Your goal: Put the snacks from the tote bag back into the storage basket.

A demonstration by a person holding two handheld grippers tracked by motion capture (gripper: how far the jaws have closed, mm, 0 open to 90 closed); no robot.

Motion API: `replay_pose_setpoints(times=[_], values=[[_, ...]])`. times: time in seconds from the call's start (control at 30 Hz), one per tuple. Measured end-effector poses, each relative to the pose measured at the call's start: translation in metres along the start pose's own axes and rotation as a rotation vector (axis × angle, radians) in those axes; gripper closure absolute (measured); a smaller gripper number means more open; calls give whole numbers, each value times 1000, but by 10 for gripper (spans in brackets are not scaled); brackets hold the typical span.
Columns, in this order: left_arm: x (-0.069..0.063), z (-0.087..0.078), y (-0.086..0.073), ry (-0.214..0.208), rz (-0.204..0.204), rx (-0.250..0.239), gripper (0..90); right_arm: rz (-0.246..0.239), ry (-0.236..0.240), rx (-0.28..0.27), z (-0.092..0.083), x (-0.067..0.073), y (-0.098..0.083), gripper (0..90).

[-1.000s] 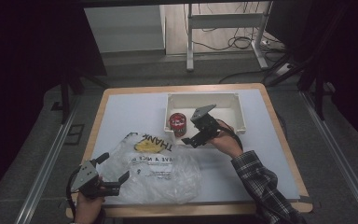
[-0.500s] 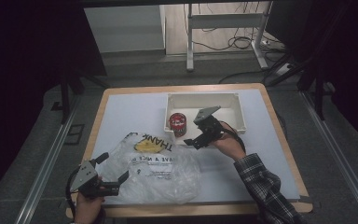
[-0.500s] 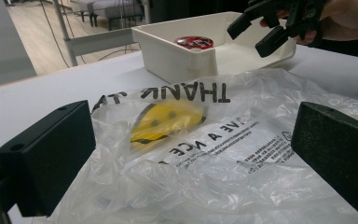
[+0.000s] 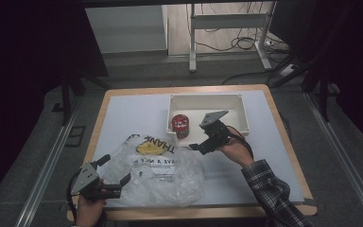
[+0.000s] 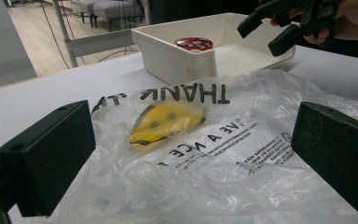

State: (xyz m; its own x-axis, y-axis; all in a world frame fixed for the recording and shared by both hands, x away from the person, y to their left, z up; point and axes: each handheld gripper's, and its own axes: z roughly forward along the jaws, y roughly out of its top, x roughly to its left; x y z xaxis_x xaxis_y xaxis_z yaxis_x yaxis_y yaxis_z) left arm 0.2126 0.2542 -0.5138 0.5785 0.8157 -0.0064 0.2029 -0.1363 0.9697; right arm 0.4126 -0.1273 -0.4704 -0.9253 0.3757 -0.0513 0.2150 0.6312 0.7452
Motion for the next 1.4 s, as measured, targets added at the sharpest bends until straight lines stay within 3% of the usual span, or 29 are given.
replay_pose_setpoints(times=[0.47,1.4], values=[[-1,0,0,1,2,-4,0,47,-14,-58,-18,1,-9,28],[-1,0,0,-3,1,2,0,61,-46,-120,-47,16,-30,27]])
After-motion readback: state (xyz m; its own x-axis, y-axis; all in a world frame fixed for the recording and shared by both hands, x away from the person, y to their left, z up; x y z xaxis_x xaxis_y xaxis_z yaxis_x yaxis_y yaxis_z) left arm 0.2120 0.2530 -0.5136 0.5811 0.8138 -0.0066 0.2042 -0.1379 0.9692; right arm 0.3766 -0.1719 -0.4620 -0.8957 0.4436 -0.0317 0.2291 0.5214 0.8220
